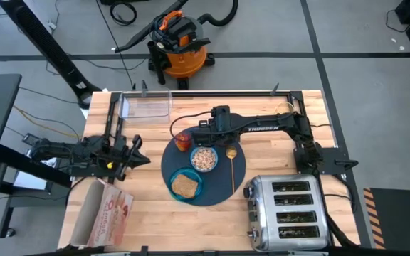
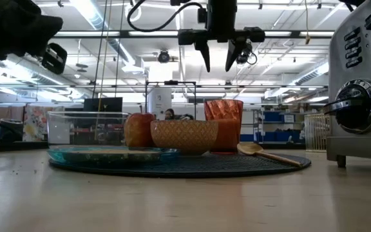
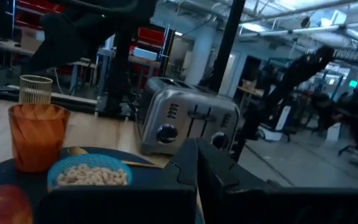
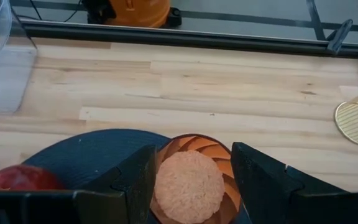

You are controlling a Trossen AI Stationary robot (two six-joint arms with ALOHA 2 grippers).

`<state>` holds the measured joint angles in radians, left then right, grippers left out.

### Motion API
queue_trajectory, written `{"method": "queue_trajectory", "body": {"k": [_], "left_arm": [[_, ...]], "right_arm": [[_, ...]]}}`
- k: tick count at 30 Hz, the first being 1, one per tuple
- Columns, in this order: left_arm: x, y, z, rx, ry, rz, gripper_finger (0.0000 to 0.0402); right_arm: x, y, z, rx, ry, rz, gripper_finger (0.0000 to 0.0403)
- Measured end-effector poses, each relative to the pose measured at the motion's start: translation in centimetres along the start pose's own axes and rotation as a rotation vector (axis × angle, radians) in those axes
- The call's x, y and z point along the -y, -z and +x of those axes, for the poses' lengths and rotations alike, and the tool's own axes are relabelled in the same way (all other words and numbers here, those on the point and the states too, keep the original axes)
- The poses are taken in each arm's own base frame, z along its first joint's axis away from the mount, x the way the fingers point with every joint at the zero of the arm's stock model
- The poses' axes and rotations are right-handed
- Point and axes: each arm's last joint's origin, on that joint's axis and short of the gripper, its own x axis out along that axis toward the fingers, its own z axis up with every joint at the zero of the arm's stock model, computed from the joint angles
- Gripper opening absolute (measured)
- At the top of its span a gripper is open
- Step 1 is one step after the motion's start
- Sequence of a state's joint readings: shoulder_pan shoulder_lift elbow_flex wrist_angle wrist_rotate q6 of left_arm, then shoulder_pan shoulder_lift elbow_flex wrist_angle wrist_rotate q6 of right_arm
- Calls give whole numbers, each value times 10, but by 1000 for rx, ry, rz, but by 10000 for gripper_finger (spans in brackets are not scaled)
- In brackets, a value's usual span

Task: Arrange a breakfast setting
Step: Return to Home Position

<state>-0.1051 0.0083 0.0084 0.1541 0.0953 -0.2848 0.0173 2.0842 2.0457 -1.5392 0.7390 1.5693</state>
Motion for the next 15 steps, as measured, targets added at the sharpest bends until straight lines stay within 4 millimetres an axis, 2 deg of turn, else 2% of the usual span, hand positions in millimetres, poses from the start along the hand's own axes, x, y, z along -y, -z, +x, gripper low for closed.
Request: {"method": "queue_trajectory", "body": {"k": [8, 15], "left_arm": [[-2, 5, 0, -46, -15, 49, 13], [-2, 5, 0, -50, -18, 49, 27]], "right_arm": [[1, -6, 7, -59, 17, 24, 208], [3, -16, 16, -42, 48, 97, 162]]}}
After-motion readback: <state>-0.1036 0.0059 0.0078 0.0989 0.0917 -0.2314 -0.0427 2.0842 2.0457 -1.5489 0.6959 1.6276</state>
